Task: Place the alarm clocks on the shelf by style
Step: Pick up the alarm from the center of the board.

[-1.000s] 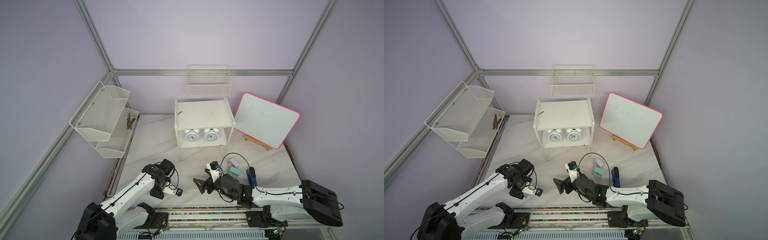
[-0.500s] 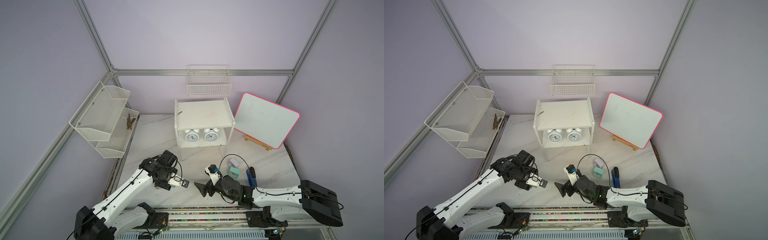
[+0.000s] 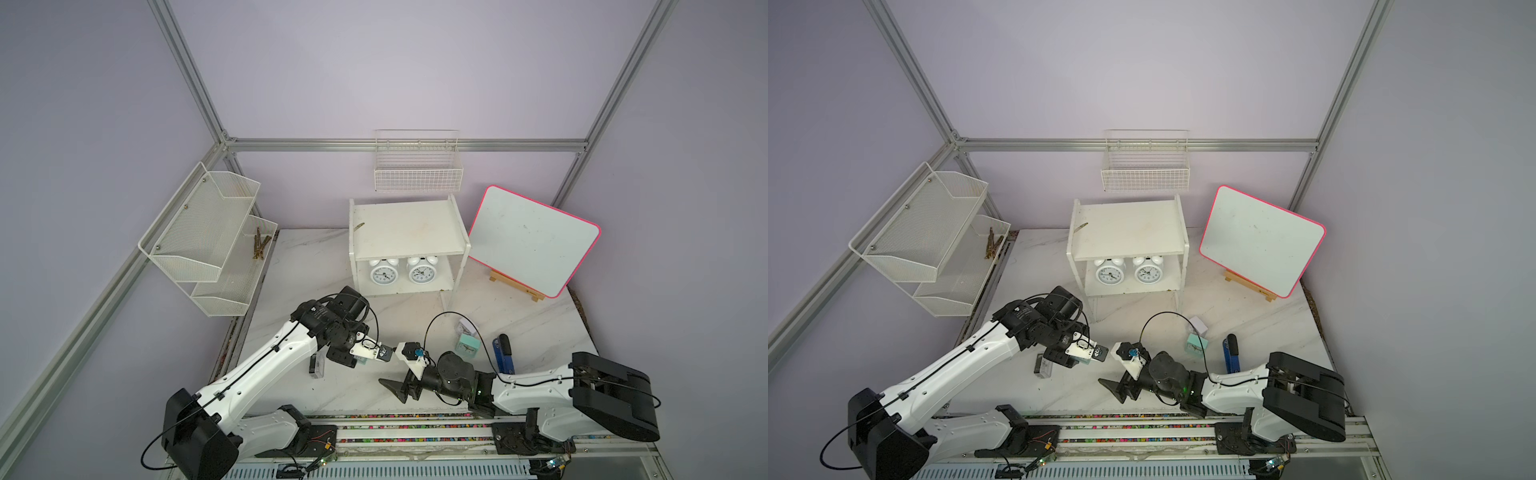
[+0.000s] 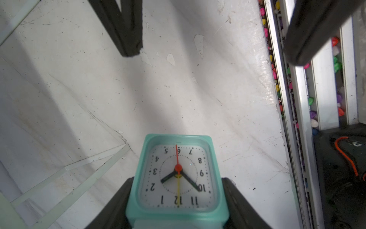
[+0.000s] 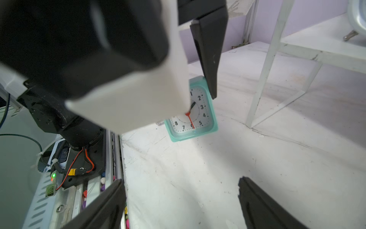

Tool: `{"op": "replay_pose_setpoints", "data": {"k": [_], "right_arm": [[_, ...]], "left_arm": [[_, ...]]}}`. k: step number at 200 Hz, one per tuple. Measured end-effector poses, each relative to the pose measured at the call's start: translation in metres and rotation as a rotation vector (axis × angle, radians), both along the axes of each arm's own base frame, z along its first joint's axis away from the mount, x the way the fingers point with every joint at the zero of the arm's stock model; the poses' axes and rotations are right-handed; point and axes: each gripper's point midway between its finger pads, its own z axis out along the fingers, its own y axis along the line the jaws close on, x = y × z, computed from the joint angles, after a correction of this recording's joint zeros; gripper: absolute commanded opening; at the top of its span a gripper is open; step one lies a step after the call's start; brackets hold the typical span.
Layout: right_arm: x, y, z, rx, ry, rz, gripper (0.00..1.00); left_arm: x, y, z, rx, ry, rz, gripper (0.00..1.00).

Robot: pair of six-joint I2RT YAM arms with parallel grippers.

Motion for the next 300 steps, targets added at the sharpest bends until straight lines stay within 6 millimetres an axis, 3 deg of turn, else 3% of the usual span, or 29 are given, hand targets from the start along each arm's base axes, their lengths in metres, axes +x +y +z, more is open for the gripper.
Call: {"op": "replay_pose_setpoints", "data": {"k": [106, 148, 167, 192, 237, 262, 300], "right_arm": [[0.004, 0.025, -0.007, 0.165, -0.162, 0.041, 0.84], [0.006, 0.022, 0.006, 0.229, -0.187, 0.021, 0.87], [0.005, 0.010, 0.007, 0.233, -0.178, -0.002, 0.88], [0.004, -0.013, 0.003, 0.219, -0.146, -0.046, 0.89], [0.004, -0.042, -0.009, 0.192, -0.069, -0.117, 0.89], [0.006, -0.044, -0.017, 0.175, -0.038, -0.135, 0.90], [0.008, -0.045, -0.020, 0.167, -0.022, -0.149, 0.93]], "left_arm": [[-0.020, -0.002, 0.009, -0.046, 0.043, 0.020, 0.54], [-0.021, -0.003, 0.010, -0.057, 0.040, 0.012, 0.55], [-0.021, 0.000, 0.000, -0.032, 0.036, 0.011, 0.56], [-0.017, 0.011, -0.029, 0.069, 0.019, -0.001, 0.56], [0.006, 0.017, -0.073, 0.268, 0.028, 0.001, 0.55], [0.015, 0.013, -0.082, 0.315, 0.018, -0.008, 0.58], [0.020, 0.006, -0.085, 0.322, 0.004, -0.019, 0.75]]}}
